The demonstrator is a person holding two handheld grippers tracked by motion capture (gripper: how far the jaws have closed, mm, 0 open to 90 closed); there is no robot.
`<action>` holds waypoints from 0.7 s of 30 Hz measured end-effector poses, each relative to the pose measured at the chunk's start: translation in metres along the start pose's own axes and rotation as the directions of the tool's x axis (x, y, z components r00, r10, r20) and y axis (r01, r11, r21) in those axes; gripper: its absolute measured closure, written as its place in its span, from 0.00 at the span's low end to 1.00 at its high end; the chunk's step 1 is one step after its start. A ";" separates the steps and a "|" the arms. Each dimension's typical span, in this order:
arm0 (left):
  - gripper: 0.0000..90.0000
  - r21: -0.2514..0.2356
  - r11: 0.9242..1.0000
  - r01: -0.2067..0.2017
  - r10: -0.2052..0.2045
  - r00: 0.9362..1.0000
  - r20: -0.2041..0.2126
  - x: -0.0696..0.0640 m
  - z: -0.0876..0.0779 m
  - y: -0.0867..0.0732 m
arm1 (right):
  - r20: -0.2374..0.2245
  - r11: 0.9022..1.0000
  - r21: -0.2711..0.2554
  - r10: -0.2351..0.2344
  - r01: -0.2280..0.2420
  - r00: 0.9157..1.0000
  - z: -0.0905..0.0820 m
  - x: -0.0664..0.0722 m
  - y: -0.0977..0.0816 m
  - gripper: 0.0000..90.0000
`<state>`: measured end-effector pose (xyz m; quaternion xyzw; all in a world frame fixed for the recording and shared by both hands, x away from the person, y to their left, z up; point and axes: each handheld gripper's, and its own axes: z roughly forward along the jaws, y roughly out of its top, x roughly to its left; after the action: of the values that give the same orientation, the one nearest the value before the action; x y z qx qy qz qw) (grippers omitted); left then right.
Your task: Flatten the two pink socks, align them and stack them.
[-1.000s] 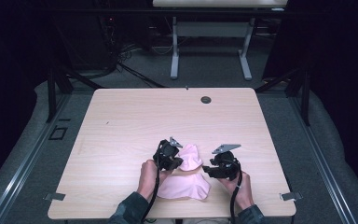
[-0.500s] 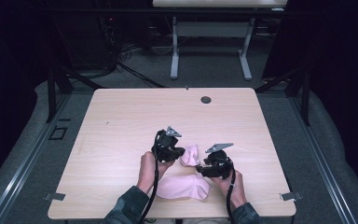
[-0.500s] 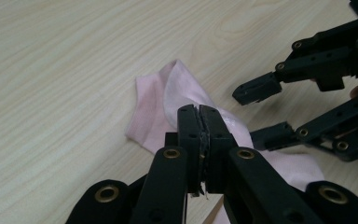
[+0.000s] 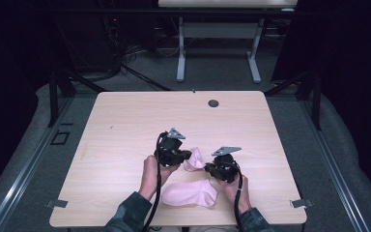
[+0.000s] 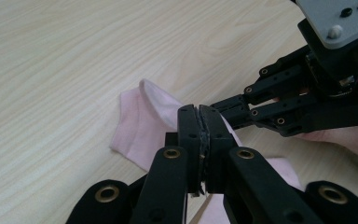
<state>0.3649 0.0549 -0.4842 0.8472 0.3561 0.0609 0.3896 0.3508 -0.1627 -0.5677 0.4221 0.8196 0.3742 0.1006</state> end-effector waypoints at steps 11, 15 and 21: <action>0.98 -0.022 0.999 0.046 -0.044 0.994 0.102 0.003 -0.004 0.000 | 0.040 0.998 -0.046 -0.036 0.037 0.999 -0.035 0.001 0.005 0.99; 0.98 -0.022 0.998 0.065 -0.061 0.987 0.149 0.005 -0.003 -0.004 | 0.059 0.997 -0.046 -0.058 0.060 0.997 -0.059 0.004 0.005 1.00; 0.98 -0.032 0.997 0.068 -0.060 0.976 0.209 -0.001 -0.008 -0.006 | 0.087 0.993 -0.022 -0.111 0.113 0.990 -0.086 0.015 0.005 1.00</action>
<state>0.3573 0.0620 -0.4828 0.8291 0.3393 -0.0338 0.4430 0.3027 -0.1950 -0.5020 0.3897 0.8319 0.3603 0.1622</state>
